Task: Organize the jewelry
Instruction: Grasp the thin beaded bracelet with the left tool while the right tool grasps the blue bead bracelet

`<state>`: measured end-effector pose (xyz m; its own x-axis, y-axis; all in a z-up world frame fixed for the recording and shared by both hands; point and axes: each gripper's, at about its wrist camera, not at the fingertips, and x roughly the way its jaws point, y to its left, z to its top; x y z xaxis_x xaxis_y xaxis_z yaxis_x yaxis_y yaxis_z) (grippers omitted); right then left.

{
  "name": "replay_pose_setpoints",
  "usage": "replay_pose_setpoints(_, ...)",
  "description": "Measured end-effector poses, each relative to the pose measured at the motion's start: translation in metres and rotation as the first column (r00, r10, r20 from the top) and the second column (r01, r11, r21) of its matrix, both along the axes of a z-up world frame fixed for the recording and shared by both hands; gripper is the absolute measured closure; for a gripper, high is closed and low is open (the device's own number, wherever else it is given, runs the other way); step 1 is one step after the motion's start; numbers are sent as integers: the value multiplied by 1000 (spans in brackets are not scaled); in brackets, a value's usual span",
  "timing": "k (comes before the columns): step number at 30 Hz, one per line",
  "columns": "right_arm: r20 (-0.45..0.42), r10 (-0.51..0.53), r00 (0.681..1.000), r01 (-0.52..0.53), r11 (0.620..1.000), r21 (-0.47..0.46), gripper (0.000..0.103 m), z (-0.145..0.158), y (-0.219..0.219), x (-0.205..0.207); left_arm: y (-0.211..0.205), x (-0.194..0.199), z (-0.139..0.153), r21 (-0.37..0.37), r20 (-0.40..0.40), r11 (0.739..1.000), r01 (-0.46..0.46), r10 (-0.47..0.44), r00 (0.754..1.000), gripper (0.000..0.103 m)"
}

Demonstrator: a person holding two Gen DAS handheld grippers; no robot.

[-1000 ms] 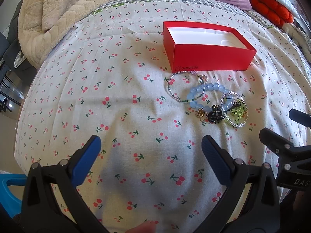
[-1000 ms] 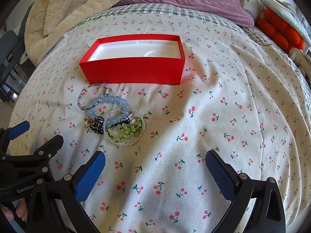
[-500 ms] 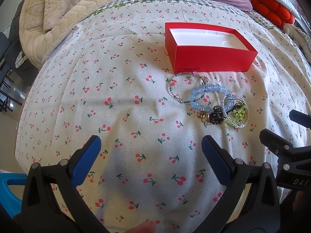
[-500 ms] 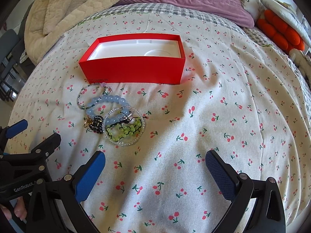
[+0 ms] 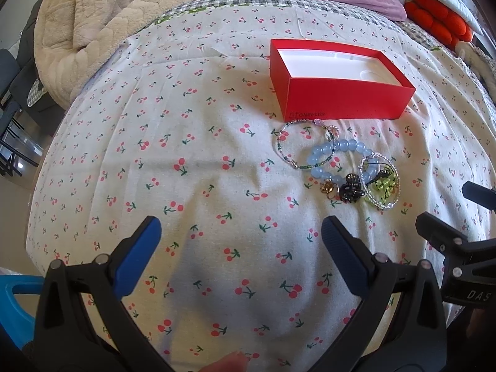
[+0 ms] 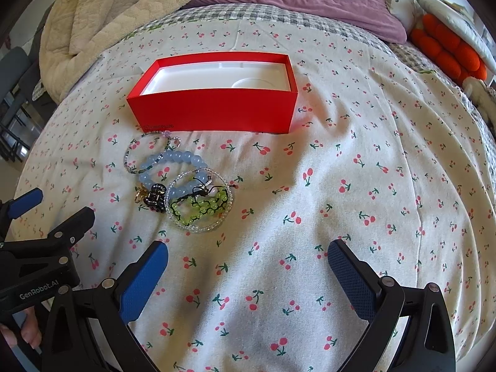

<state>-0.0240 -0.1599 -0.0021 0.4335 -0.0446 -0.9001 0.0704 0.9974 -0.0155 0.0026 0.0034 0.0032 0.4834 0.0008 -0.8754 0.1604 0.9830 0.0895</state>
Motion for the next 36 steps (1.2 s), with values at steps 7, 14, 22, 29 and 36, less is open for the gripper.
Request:
replay_pose_setpoints(7, 13, 57, 998, -57, 998, 11, 0, 1, 4, 2, 6, 4, 5, 30, 59, 1000, 4, -6, 998, 0)
replay_pose_setpoints(14, 1, 129, 992, -129, 987, 92, 2, 8, -3, 24, 17, 29, 1, -67, -41, 997, 33, -35, 999, 0)
replay_pose_setpoints(22, -60, 144, 988, -125, 962, 244, 45, 6, -34, 59, 13, 59, -3, -238, -76, 968, 74, -95, 993, 11)
replay_pose_setpoints(29, -60, 189, 980, -158, 926, 343, 53, -6, -45, 82, -1, 73, -24, -337, -137, 934, 122, -177, 975, 47)
replay_pose_setpoints(36, -26, 292, 956, -265, 897, 353, 57, -11, -15, 103, -7, 84, -34, -308, -112, 940, 147, -189, 976, 54)
